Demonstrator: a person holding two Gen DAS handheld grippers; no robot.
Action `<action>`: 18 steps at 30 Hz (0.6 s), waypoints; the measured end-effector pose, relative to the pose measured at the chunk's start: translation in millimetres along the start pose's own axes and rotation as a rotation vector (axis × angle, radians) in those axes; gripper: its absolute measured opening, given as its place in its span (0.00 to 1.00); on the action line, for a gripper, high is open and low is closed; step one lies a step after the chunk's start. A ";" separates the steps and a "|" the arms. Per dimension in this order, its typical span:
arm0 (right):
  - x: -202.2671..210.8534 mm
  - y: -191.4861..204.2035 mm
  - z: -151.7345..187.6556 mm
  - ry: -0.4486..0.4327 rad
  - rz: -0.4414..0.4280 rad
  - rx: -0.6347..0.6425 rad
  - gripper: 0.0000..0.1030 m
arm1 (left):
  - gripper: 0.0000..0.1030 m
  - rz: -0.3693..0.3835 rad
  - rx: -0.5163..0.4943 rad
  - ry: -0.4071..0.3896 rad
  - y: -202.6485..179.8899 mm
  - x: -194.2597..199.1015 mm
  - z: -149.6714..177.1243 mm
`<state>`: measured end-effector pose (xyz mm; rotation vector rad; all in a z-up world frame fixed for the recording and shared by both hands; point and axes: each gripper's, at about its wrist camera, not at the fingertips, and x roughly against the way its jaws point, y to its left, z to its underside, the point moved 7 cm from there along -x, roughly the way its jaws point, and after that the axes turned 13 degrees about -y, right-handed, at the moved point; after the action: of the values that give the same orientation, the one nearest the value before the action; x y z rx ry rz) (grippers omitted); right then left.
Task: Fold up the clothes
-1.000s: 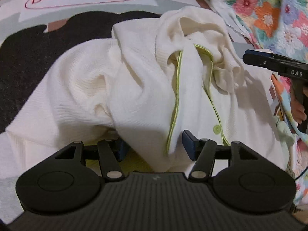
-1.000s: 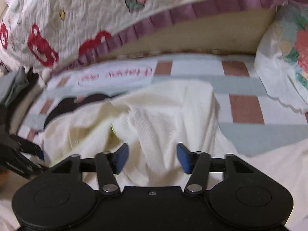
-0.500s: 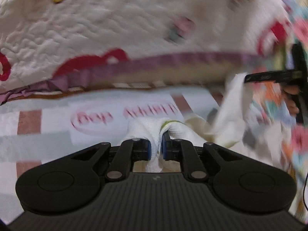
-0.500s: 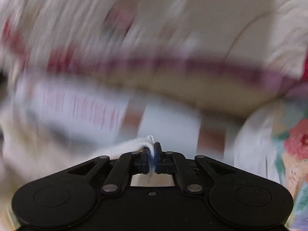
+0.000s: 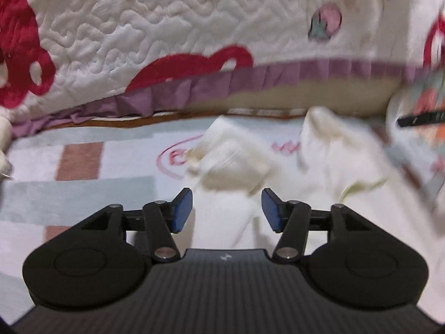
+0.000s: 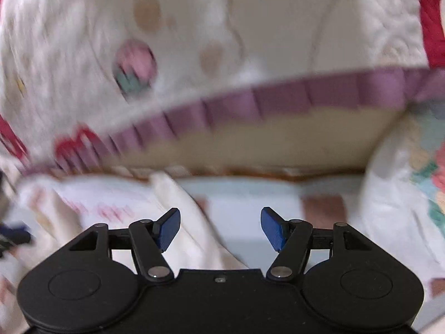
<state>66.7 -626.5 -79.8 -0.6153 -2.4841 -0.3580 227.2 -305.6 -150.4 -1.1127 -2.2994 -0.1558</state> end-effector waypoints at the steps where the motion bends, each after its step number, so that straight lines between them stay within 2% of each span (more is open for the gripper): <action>1: -3.2 -3.4 5.1 0.014 0.007 0.002 0.67 | 0.53 -0.003 0.017 0.005 5.3 -0.2 3.1; 3: -6.3 -1.7 7.2 0.017 -0.006 -0.009 0.67 | 0.55 -0.001 0.078 0.014 16.2 0.1 8.1; 5: -13.0 17.5 1.0 0.024 -0.059 0.013 0.64 | 0.55 0.000 0.144 0.019 26.4 -0.2 12.0; 7: -19.8 36.8 -5.0 0.031 -0.111 0.039 0.64 | 0.58 -0.013 0.154 0.021 28.9 2.0 17.4; 11: -53.8 86.0 1.4 0.119 -0.167 0.289 0.64 | 0.60 0.013 0.150 0.042 21.3 4.0 28.8; 14: -89.1 85.6 8.3 0.142 -0.052 0.363 0.65 | 0.60 0.047 0.109 0.049 11.6 2.5 30.2; 18: -119.9 74.1 12.4 0.143 -0.020 0.264 0.66 | 0.60 0.050 0.008 0.065 4.3 -12.0 22.9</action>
<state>187.1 -600.2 -149.3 -0.4410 -2.3489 -0.0755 226.1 -303.2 -176.5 -1.1436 -2.2112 -0.1611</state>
